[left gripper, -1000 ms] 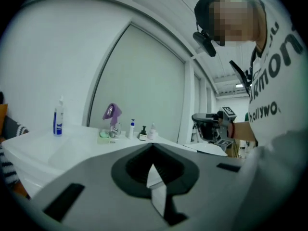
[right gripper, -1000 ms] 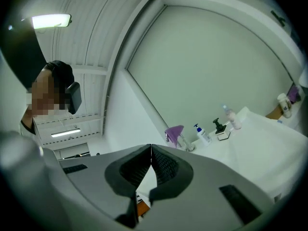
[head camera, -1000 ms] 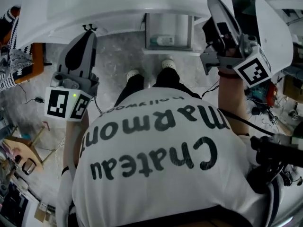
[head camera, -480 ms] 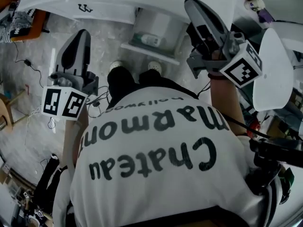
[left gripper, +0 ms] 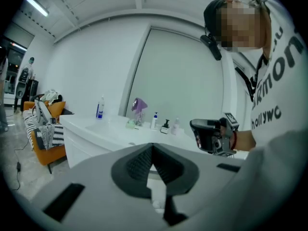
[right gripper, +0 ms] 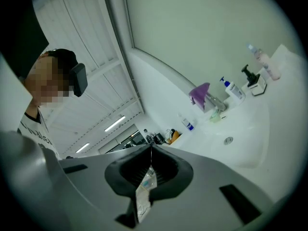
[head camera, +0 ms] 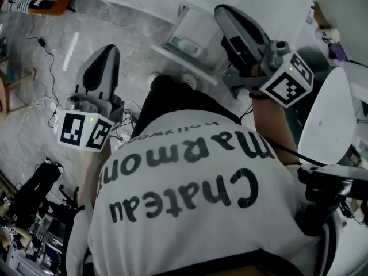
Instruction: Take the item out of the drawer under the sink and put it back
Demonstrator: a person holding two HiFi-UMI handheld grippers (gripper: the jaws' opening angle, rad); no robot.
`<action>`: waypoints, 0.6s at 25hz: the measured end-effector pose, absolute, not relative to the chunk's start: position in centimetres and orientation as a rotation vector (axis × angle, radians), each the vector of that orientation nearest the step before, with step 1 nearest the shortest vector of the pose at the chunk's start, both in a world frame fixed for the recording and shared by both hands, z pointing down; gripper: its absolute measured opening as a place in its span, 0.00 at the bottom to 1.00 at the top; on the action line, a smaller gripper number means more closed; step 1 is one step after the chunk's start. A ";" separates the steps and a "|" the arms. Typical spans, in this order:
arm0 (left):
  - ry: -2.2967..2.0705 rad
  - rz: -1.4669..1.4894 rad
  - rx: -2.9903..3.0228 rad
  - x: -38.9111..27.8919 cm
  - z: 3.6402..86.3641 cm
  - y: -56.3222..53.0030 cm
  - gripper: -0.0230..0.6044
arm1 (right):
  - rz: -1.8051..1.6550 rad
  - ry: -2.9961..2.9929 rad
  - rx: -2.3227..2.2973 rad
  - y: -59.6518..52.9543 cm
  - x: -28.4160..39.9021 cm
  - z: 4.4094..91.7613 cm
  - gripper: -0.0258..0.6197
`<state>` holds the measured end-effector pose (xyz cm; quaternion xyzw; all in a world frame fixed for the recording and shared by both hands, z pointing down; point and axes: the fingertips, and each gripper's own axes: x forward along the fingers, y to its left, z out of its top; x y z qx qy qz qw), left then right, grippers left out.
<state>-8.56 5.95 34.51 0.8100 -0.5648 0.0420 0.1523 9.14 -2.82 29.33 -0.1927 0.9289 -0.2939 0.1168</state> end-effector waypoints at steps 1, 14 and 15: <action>-1.630 0.119 2.306 -8.9 34.7 6.2 0.05 | -0.865 2.742 -0.551 -2.6 8.4 29.9 0.06; -1.593 0.064 2.086 -7.3 39.0 9.9 0.05 | -0.948 3.224 -0.534 1.2 5.3 44.2 0.06; -1.584 0.054 2.052 -7.4 39.8 10.2 0.05 | -0.979 3.230 -0.553 1.0 5.3 45.4 0.06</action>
